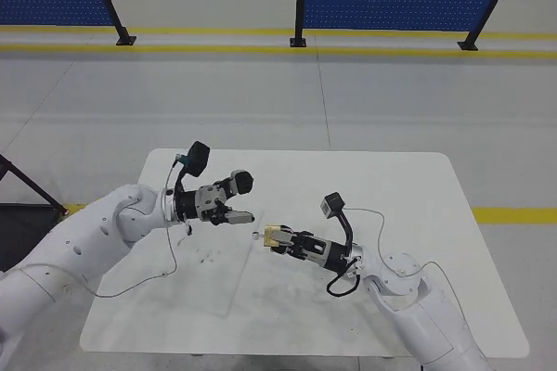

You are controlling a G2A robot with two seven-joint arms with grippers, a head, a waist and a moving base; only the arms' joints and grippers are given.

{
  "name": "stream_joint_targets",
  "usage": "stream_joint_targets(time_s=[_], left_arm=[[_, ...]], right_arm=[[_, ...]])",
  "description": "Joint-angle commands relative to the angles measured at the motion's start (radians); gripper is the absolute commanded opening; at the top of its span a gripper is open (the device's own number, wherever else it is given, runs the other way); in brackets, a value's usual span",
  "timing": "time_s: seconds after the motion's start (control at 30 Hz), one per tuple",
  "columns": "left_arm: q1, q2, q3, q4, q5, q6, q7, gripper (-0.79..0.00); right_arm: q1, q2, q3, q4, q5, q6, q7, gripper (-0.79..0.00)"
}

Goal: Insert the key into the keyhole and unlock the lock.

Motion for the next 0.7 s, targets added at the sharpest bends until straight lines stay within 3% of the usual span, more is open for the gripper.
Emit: stream_joint_targets(time_s=[0.0, 0.1, 0.17, 0.27, 0.43, 0.67], left_arm=[[-0.034, 0.012, 0.03, 0.008, -0.298, 0.0, -0.306, 0.0], [-0.063, 0.022, 0.062, 0.035, -0.584, 0.012, -0.571, 0.0], [-0.082, 0.024, 0.071, 0.051, -0.71, 0.072, -0.728, 0.0], [-0.089, 0.02, 0.07, 0.066, -0.884, 0.131, -0.897, 0.0], [-0.065, 0.007, 0.067, 0.041, -1.005, 0.238, -1.004, 0.0], [-0.005, -0.013, 0.063, 0.033, -1.049, 0.269, -1.034, 0.0]], right_arm=[[0.0, 0.0, 0.0, 0.0, 0.0, 0.0, 0.0, -0.785], [0.0, 0.0, 0.0, 0.0, 0.0, 0.0, 0.0, -0.785], [0.0, 0.0, 0.0, 0.0, 0.0, 0.0, 0.0, -0.785], [0.0, 0.0, 0.0, 0.0, 0.0, 0.0, 0.0, -0.785], [0.0, 0.0, 0.0, 0.0, 0.0, 0.0, 0.0, -0.785], [0.0, 0.0, 0.0, 0.0, 0.0, 0.0, 0.0, -0.785]])
